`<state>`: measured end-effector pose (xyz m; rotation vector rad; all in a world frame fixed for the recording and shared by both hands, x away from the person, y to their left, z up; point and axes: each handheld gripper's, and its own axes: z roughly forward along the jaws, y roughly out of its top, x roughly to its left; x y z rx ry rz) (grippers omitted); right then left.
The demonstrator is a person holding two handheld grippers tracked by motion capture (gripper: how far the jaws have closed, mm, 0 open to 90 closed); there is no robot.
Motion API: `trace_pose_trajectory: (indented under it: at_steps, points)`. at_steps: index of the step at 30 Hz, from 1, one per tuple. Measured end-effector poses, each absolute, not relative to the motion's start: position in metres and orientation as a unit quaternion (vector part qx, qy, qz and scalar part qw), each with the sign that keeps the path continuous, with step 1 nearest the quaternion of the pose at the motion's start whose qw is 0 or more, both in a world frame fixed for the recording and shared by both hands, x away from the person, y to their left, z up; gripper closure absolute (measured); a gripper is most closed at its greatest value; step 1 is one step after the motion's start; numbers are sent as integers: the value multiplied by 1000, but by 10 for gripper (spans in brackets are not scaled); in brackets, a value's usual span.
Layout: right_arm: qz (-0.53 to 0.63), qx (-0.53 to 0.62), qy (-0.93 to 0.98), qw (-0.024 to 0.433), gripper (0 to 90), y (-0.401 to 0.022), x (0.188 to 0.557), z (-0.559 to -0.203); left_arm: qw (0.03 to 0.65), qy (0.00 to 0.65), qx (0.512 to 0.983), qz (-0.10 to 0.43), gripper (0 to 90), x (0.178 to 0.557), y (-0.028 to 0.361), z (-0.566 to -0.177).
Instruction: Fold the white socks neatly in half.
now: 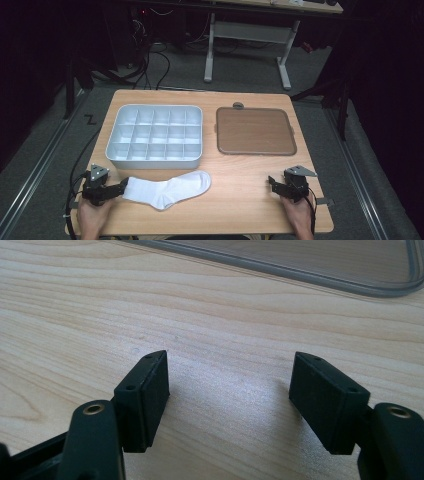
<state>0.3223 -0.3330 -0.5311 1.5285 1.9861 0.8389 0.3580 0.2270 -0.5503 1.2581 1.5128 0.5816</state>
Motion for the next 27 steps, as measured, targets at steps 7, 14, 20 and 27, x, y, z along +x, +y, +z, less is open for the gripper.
trace_pose_trajectory:
  at_steps: [7,14,20,27]
  points:
    - [307,560,729,246,323,-333,322,-531,518,630,526,242,210,358,227,-550]
    - [306,565,724,251,356,-332,322,-531,517,632,523,244,213,358,228,-550]
    - [305,565,723,255,461,-326,320,-530,524,639,510,238,258,355,232,-548]
    - [329,558,724,240,558,-318,316,-525,558,644,487,191,316,345,234,-531]
